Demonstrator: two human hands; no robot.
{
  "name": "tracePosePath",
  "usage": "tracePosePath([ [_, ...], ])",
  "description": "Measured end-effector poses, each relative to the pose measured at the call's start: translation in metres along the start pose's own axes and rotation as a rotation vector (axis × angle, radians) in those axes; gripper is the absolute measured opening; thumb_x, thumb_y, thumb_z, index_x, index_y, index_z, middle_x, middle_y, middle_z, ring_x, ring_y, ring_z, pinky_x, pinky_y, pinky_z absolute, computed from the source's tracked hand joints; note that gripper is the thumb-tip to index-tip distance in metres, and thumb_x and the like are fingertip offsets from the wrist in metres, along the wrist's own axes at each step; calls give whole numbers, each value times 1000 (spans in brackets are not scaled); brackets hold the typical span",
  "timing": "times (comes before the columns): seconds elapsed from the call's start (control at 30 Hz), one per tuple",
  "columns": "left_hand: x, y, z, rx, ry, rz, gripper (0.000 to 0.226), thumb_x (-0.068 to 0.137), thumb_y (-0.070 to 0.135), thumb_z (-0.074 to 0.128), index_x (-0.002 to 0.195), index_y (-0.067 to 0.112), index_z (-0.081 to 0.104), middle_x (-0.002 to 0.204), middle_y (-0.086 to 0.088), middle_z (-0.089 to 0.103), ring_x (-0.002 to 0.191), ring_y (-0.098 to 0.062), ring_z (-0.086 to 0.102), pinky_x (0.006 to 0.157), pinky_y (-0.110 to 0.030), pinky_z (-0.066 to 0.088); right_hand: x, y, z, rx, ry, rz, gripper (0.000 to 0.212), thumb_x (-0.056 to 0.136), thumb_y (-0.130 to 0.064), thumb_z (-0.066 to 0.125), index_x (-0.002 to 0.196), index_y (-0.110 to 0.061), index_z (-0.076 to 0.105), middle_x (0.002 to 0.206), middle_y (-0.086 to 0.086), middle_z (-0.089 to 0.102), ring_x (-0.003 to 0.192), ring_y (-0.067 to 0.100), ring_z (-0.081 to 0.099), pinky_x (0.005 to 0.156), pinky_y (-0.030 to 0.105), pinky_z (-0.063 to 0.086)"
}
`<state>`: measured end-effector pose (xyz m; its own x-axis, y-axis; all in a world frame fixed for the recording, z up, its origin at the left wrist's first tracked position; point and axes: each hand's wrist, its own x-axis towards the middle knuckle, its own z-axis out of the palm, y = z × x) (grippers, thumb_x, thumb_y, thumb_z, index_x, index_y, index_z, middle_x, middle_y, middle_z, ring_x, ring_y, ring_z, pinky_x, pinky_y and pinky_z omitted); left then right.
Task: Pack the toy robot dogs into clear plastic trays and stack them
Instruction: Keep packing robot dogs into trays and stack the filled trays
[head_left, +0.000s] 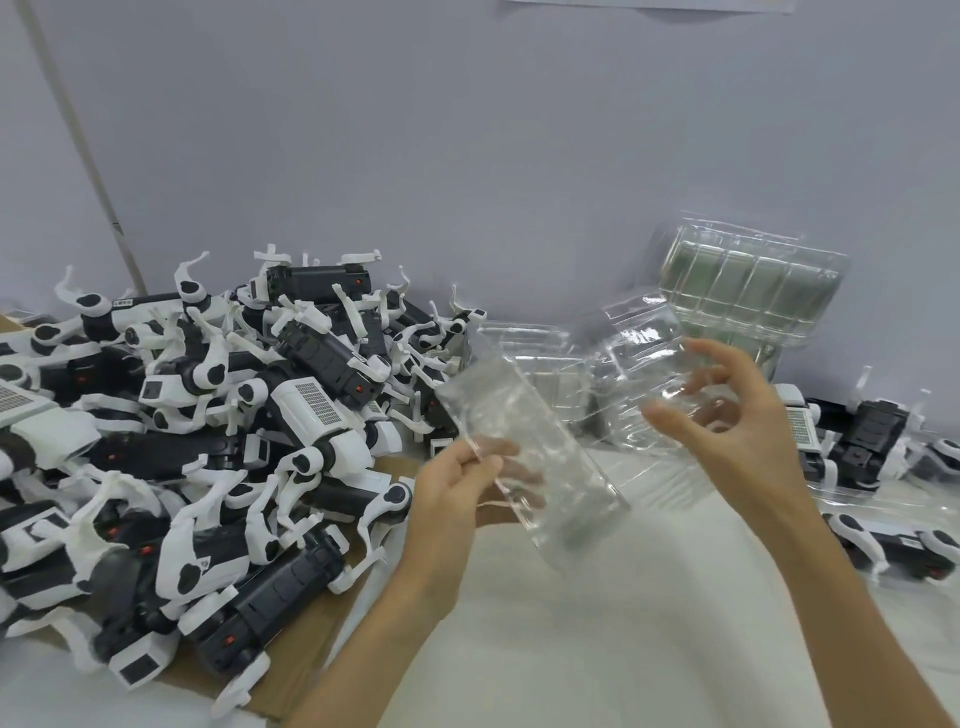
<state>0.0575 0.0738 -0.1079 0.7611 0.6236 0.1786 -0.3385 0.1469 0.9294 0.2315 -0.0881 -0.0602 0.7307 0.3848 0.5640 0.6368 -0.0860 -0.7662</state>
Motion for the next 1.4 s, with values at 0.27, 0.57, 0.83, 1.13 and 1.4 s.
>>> tracePosePath([
  [0.27, 7, 30, -11, -47, 117, 167, 23, 104, 8, 42, 108, 15, 63, 95, -5, 77, 69, -22, 72, 59, -26, 56, -6, 7, 14, -87, -132, -21, 60, 68, -31, 86, 123, -33, 62, 88, -9, 60, 68, 6, 57, 72, 10, 46],
  [0.57, 1, 58, -9, -13, 170, 310, 21, 104, 9, 44, 107, 18, 62, 92, -1, 77, 60, -16, 68, 67, -47, 51, -11, 12, 11, -287, -346, 77, 35, 77, -9, 83, 100, -31, 69, 84, -8, 68, 75, 5, 66, 72, 16, 47],
  [0.83, 1, 59, -10, -57, 79, 286, 18, 102, 11, 48, 106, 21, 62, 103, -6, 76, 66, -20, 72, 61, -37, 58, -16, -10, 31, -163, -341, 1, 23, 92, -12, 68, 91, -34, 73, 89, -18, 73, 86, -1, 67, 80, 13, 46],
  [1.13, -1, 30, 6, -111, -107, 149, 18, 92, 25, 59, 101, 31, 73, 104, -9, 75, 86, -28, 74, 67, -28, 57, -24, -62, 36, 41, -236, -197, 21, 87, -24, 76, 106, -30, 71, 92, -10, 72, 91, 4, 66, 84, 10, 46],
  [1.4, -7, -54, -5, 1157, 20, 250, 49, 99, 32, 55, 145, 42, 40, 160, 8, 23, 144, -13, 21, 115, -22, 15, -8, -56, 35, -185, 14, -280, 23, 86, -13, 75, 105, -26, 71, 93, -18, 69, 88, 2, 65, 96, 30, 48],
])
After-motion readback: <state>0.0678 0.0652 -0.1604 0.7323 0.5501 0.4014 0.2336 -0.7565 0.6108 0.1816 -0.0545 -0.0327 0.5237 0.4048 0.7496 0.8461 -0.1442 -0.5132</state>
